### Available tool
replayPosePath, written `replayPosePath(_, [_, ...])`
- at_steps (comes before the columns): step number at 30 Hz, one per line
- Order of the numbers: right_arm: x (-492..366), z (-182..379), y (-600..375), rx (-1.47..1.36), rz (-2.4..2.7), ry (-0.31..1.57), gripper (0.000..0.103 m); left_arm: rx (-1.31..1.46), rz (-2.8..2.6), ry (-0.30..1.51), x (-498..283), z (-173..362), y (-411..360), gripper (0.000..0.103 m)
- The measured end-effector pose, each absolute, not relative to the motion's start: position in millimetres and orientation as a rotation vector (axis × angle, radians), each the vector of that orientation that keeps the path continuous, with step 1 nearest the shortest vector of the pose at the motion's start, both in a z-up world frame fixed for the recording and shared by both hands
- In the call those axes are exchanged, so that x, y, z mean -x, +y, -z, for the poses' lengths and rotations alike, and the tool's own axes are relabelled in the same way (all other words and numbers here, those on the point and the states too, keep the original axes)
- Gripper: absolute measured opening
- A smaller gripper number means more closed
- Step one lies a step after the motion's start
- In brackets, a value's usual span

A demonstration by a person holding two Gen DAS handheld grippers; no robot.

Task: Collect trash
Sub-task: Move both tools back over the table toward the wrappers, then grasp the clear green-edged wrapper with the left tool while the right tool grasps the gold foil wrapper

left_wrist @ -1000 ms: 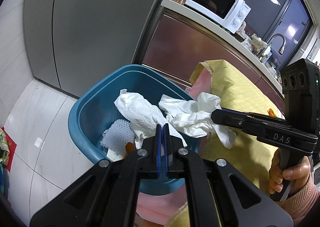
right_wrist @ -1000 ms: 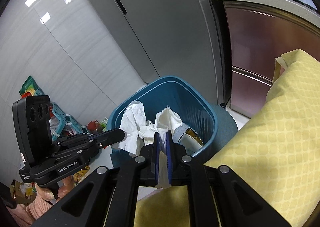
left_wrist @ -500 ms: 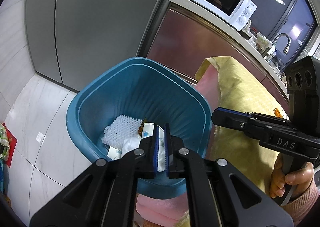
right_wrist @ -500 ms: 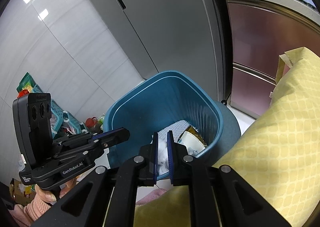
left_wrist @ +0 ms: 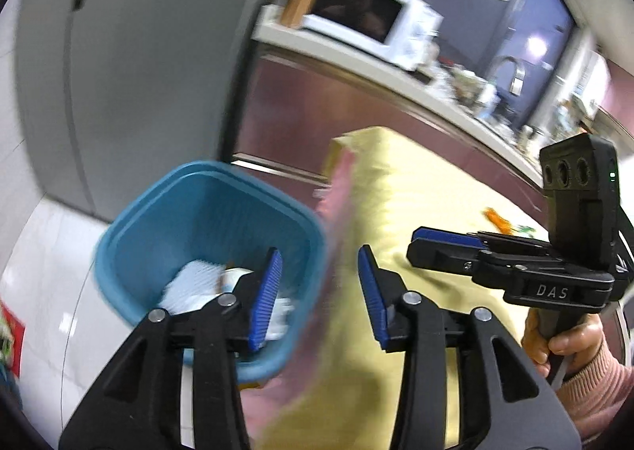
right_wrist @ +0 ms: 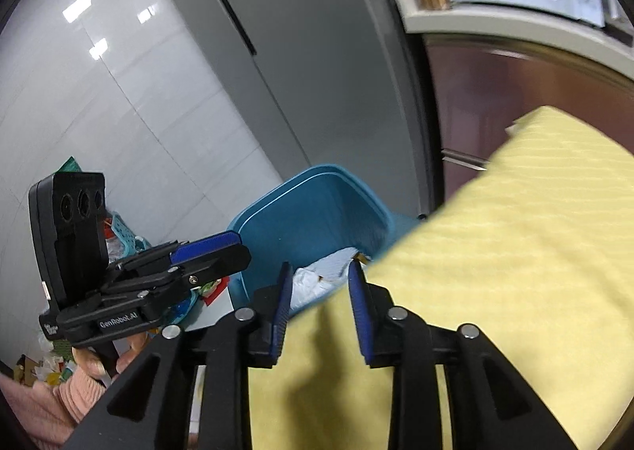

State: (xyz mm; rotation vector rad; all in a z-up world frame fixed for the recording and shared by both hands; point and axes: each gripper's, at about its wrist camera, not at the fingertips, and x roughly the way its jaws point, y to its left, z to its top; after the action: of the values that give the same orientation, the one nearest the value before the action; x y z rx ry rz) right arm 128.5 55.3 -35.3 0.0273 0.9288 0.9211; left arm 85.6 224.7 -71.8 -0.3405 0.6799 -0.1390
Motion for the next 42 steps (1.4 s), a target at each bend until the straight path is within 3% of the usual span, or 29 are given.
replayPosePath(4, [-116.8,23.9,4.6,-0.060,-0.855,0.889,0.029,0.290,0.264,0.663,-87.2,60.2,180.7,0.044])
replayPosePath(14, [-88.7,20.6,-137.2,-0.184,-0.588,0.822,0.032,0.182,0.592,0.727,-100.9,63.4,39.0,0.045])
replayPosePath(23, [-72.9,34.0,-240.4,-0.274,-0.338,0.802,0.038,0.085,0.769,0.780,-101.6,69.0,-66.2,0.054])
replayPosePath(31, [-60.5,51.1,-309.7,-0.336,-0.197,0.814,0.047,0.071,0.843,0.876,-114.7,84.8,-122.8,0.058])
replayPosePath(42, [-67.6,70.8,-326.3,-0.375,-0.187,0.869,0.057,-0.007,0.787,0.903,-129.8,89.2,-149.9,0.058])
